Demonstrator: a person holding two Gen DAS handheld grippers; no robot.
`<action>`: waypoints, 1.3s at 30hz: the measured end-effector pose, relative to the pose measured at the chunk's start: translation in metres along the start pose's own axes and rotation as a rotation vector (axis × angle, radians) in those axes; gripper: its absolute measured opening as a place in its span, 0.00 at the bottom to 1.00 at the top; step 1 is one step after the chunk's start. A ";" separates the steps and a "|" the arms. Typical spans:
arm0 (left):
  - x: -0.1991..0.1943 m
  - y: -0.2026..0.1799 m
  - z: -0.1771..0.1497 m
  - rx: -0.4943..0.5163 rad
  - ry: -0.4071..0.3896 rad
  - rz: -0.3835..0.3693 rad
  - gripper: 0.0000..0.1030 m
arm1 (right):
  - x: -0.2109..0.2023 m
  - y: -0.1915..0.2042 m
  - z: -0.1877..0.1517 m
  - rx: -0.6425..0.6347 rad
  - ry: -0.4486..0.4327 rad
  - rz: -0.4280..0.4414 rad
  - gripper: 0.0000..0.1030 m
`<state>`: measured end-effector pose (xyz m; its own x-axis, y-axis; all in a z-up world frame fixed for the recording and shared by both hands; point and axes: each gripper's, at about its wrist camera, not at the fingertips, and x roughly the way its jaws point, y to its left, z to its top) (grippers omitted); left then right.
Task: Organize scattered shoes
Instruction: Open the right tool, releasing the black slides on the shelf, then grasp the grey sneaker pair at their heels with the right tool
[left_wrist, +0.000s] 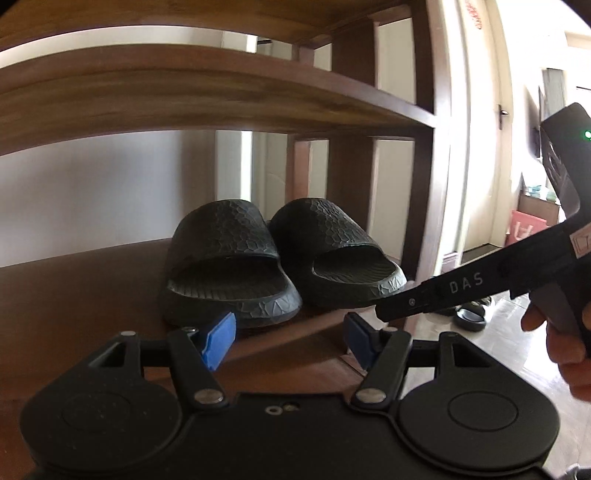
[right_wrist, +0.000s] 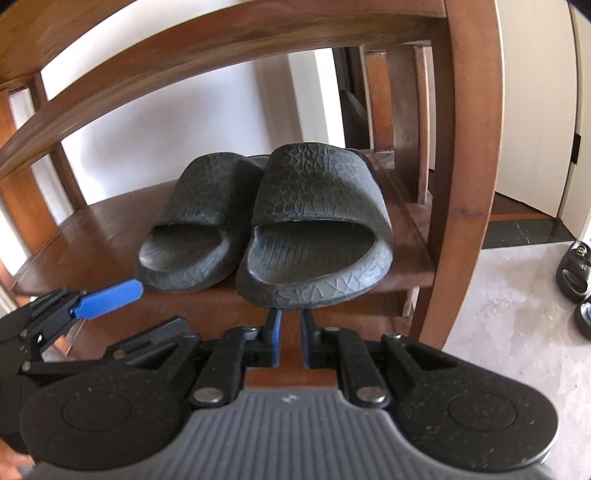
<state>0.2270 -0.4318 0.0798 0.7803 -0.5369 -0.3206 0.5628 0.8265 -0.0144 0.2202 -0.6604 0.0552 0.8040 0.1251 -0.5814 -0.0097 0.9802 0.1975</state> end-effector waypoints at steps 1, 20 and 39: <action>-0.001 0.000 0.000 -0.009 0.000 0.003 0.63 | 0.002 -0.001 0.001 0.009 -0.004 0.000 0.14; -0.019 -0.074 -0.109 0.245 0.252 -0.103 0.63 | -0.164 -0.051 -0.209 0.028 -0.129 -0.092 0.75; 0.049 -0.001 -0.169 0.226 0.333 0.151 0.63 | -0.207 -0.135 -0.281 0.098 0.196 -0.134 0.76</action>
<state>0.2189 -0.4302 -0.0962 0.7485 -0.2981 -0.5924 0.5235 0.8140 0.2519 -0.1124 -0.7757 -0.0727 0.6633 0.0315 -0.7477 0.1546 0.9718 0.1782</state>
